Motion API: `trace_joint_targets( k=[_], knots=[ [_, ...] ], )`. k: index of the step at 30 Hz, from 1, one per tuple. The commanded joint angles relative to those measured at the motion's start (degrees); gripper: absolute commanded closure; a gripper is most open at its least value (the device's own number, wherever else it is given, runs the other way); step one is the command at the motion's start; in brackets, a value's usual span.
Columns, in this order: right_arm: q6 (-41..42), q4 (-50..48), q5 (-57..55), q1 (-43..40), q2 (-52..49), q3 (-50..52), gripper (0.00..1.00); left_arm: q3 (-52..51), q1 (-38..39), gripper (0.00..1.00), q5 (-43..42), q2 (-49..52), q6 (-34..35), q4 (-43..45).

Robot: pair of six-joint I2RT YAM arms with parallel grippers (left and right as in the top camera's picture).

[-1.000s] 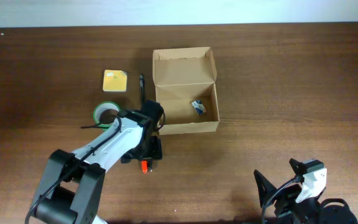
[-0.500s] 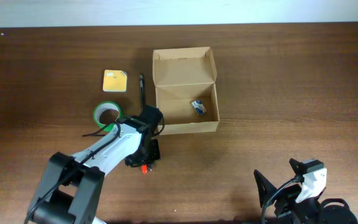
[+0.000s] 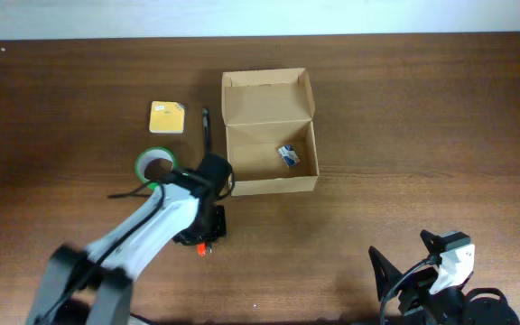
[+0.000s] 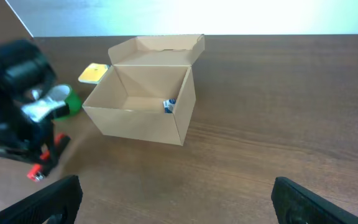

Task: Pack container
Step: 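Carry the red stapler over the box and lower it inside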

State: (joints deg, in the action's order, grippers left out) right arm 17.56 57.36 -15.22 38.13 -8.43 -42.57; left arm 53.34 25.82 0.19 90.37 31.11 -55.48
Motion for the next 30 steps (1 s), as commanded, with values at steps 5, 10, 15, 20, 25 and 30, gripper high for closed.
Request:
trace_joint_targets(
  k=[5,10,15,20,25,30],
  knots=[
    [0.1,-0.2,-0.9,0.1,0.4,0.0,0.01,9.5,0.0,0.98,1.1,-10.9,-16.1,-2.9],
    [0.1,-0.2,-0.9,0.1,0.4,0.0,0.01,14.8,0.0,0.98,1.1,-13.0,-26.9,-0.6],
    [0.1,-0.2,-0.9,0.1,0.4,0.0,0.01,17.2,0.0,0.98,1.1,-12.3,-32.3,4.6],
    [0.1,-0.2,-0.9,0.1,0.4,0.0,0.01,17.7,0.0,0.98,1.0,-11.7,-34.2,11.6],
    [0.1,-0.2,-0.9,0.1,0.4,0.0,0.01,17.7,0.1,0.98,-0.9,-11.4,-34.9,17.6],
    [0.1,-0.2,-0.9,0.1,0.4,0.0,0.01,17.7,0.3,0.98,-3.8,-9.7,-35.6,20.9]
  ],
)
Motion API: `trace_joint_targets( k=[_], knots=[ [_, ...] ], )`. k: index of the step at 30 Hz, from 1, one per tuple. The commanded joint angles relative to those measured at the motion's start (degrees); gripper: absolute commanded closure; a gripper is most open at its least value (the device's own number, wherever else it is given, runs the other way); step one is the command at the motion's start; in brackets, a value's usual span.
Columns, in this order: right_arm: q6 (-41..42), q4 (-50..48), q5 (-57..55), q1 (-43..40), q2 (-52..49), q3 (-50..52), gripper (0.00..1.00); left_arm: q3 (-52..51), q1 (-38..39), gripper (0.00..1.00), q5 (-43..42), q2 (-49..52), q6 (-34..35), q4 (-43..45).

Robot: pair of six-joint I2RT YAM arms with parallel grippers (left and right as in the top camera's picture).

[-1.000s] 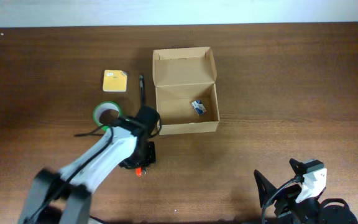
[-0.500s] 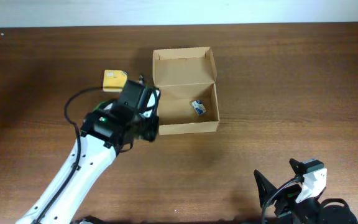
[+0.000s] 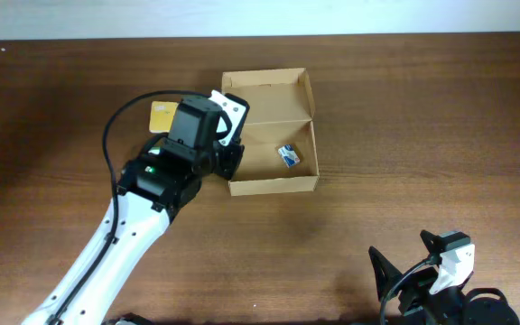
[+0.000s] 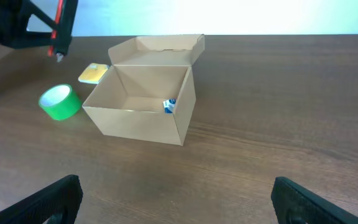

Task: Pack container
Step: 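Carry the red stapler over the box and lower it inside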

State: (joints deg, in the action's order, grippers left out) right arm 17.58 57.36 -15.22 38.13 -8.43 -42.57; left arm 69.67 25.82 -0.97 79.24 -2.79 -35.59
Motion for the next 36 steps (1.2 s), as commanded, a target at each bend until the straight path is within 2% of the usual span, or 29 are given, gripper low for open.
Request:
trace_joint_targets(
  k=[1,13,36],
  knots=[
    [0.1,-0.2,-0.9,0.1,0.4,0.0,0.01,1.4,0.6,0.98,-2.7,2.0,-1.7,1.4],
    [0.1,-0.2,-0.9,0.1,0.4,0.0,0.01,4.0,5.0,0.98,-0.8,12.6,-7.1,2.6],
    [0.1,-0.2,-0.9,0.1,0.4,0.0,0.01,5.2,7.4,0.98,1.0,24.3,-9.1,3.5]
  ],
)
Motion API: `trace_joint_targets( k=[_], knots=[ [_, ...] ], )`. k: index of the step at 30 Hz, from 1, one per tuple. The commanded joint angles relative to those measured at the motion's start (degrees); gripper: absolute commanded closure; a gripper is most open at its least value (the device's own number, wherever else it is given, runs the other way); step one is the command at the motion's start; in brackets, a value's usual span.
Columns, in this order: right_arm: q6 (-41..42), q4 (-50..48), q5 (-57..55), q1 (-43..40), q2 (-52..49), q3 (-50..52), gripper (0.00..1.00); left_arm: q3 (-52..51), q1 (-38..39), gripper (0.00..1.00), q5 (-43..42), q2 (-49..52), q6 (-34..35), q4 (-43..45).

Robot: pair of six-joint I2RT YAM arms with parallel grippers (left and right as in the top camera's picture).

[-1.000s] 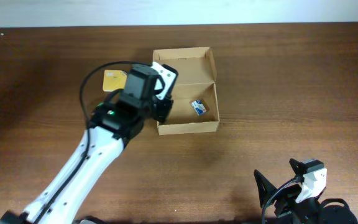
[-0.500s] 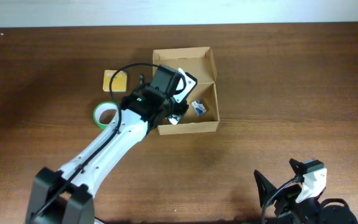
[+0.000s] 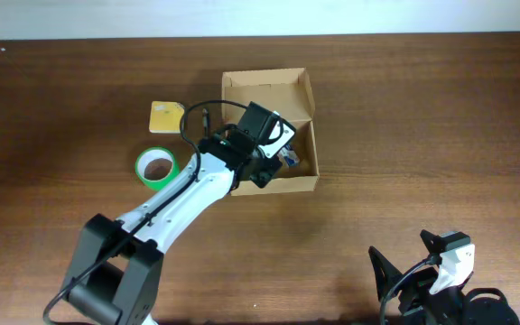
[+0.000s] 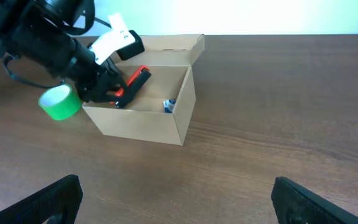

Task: Pack container
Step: 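Carry the red stapler over the box and lower it inside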

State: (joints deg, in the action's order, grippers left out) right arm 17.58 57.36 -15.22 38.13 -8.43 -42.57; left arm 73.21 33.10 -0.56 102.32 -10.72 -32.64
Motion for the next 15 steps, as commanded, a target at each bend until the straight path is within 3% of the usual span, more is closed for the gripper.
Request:
trace_joint_targets(
  k=[1,15],
  knots=[
    [0.1,-0.2,-0.9,0.1,0.4,0.0,0.01,1.7,0.1,0.98,0.6,1.5,-1.2,0.5],
    [0.1,-0.2,-0.9,0.1,0.4,0.0,0.01,1.7,0.2,0.98,1.9,5.5,-1.2,0.3]
  ],
)
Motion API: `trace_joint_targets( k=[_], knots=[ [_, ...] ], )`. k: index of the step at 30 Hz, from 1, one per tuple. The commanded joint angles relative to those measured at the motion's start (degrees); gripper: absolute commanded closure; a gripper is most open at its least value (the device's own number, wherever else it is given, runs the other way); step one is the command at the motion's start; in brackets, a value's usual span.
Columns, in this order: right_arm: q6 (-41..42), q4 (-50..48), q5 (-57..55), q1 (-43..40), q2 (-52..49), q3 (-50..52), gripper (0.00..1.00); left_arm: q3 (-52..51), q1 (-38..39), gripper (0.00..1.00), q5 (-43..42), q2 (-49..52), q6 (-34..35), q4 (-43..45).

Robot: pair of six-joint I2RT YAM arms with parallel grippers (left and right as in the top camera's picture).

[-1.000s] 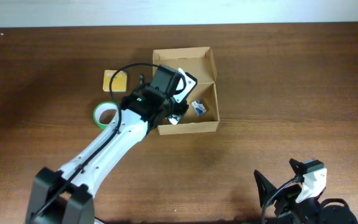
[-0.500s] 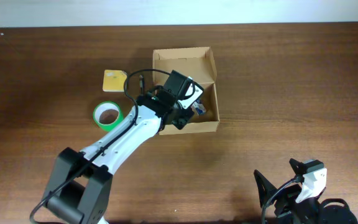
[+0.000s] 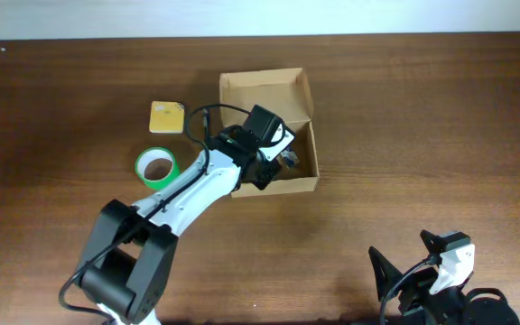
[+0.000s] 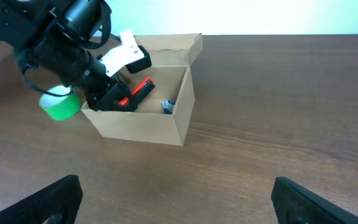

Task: Pack container
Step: 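Carry the red stapler over the box and lower it inside, then release the stapler and move the left gripper toward the green tape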

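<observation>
An open cardboard box [image 3: 274, 185] [image 4: 143, 128] stands mid-table with its lid flap folded back. My left gripper [image 3: 262, 169] [image 4: 118, 99] reaches down into the box, shut on a red-and-black tool [image 4: 141, 88] that lies low inside it. A small blue-and-white item [image 3: 289, 159] [image 4: 168, 106] rests at the box's right end. Near the table's front edge my right gripper [image 4: 179, 205] [image 3: 420, 282] stands open and holds nothing.
A green tape roll [image 3: 155, 167] [image 4: 56, 106] lies left of the box, with a yellow pad [image 3: 166, 117] behind it. The left arm [image 3: 188, 185] crosses the box's left front corner. Bare wood stretches right of the box and in front of it.
My left gripper has sunk a little deeper into the box with the red-and-black tool, which now sits lower inside. The right gripper has not moved.
My left gripper was first down on the table in front of the box, at the red-and-black tool. Then it held the tool high above the tape and pad. Later it was over the box, and now the tool is down inside the box.
</observation>
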State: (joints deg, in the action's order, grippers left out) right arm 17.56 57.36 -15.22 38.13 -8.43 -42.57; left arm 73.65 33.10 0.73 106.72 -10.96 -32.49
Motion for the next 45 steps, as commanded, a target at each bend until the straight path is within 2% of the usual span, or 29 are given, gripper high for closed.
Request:
trace_joint_targets(
  k=[1,3,6,9,11,19,26,32,35,37,41,45],
  knots=[
    [0.1,-0.2,-0.9,0.1,0.4,0.0,0.01,1.3,0.2,0.98,0.6,1.2,-1.0,0.2],
    [0.1,-0.2,-0.9,0.1,0.4,0.0,0.01,1.3,0.1,0.96,0.6,1.2,-1.0,0.2],
    [0.1,-0.2,-0.9,0.1,0.4,0.0,0.01,1.3,0.1,0.79,0.6,1.2,-1.0,0.2],
    [0.1,-0.2,-0.9,0.1,0.4,0.0,0.01,1.3,0.1,0.71,0.6,1.2,-1.0,0.5],
    [0.1,-0.2,-0.9,0.1,0.4,0.0,0.01,1.3,0.1,0.61,0.6,1.2,-1.0,0.9],
    [0.1,-0.2,-0.9,0.1,0.4,0.0,0.01,1.3,0.1,0.33,0.6,1.2,-1.0,2.2],
    [0.1,-0.2,-0.9,0.1,0.4,0.0,0.01,2.0,0.1,0.21,0.8,1.2,-1.0,2.5],
    [0.1,-0.2,-0.9,0.1,0.4,0.0,0.01,8.3,0.1,0.15,0.9,0.0,-1.0,-0.3],
    [0.1,-0.2,-0.9,0.1,0.4,0.0,0.01,13.6,0.1,0.05,1.7,-1.5,-0.9,-5.2],
    [0.1,-0.2,-0.9,0.1,0.4,0.0,0.01,17.2,0.1,0.01,5.1,-2.7,1.3,-9.5],
    [0.1,-0.2,-0.9,0.1,0.4,0.0,0.01,22.6,-0.8,0.00,15.0,-5.8,8.6,-19.4],
    [0.1,-0.2,-0.9,0.1,0.4,0.0,0.01,23.3,-4.7,0.00,15.3,-10.3,13.2,-30.1]
  ],
)
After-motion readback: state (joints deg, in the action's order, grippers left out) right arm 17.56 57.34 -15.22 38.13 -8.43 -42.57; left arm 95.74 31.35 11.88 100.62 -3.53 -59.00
